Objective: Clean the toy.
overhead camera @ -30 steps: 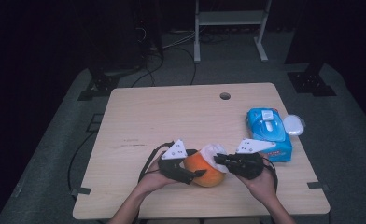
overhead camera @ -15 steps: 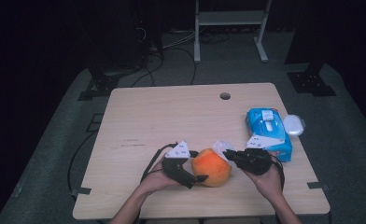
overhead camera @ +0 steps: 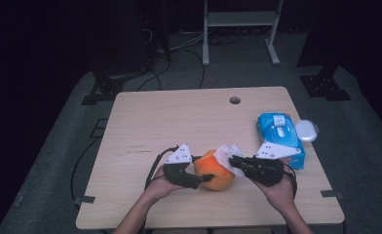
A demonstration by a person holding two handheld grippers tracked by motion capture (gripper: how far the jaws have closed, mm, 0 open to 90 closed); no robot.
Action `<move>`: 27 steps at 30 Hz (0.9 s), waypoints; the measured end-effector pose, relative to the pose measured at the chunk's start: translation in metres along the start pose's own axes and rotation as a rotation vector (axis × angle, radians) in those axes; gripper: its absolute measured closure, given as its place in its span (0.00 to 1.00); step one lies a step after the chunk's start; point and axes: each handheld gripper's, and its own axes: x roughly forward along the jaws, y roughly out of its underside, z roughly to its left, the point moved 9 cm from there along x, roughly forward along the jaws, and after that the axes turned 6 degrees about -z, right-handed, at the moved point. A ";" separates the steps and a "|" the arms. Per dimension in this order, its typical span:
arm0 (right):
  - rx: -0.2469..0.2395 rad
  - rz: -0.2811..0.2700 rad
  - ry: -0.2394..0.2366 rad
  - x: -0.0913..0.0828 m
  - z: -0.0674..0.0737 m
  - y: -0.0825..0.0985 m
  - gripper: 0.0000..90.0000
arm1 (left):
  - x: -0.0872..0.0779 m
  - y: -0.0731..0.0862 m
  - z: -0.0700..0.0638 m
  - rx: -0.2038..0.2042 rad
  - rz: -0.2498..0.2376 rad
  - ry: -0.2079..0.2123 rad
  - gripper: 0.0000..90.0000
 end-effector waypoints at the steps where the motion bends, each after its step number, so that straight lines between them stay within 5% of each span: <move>1: 0.000 0.012 0.000 0.001 -0.001 0.002 0.94 | -0.001 0.000 0.002 0.001 0.001 -0.004 0.38; 5: 0.032 0.071 -0.010 0.011 -0.005 0.019 0.94 | -0.001 0.005 0.002 -0.004 0.021 0.000 0.37; 9: 0.009 0.047 -0.036 0.011 0.004 0.010 0.94 | 0.000 0.005 0.001 -0.005 0.021 0.006 0.37; 14: 0.024 0.085 0.011 0.017 -0.010 0.023 0.94 | 0.006 0.004 0.004 -0.035 -0.006 0.005 0.17; 17: 0.040 0.078 0.006 0.016 -0.009 0.023 0.94 | 0.008 0.007 0.002 0.002 -0.007 -0.007 0.27; 22: -0.037 0.051 -0.084 0.019 0.023 0.009 0.94 | 0.008 0.007 0.010 -0.069 -0.030 -0.036 0.36; 27: -0.034 0.071 -0.055 0.022 0.014 0.016 0.94 | 0.005 0.009 0.013 -0.096 -0.038 -0.037 0.38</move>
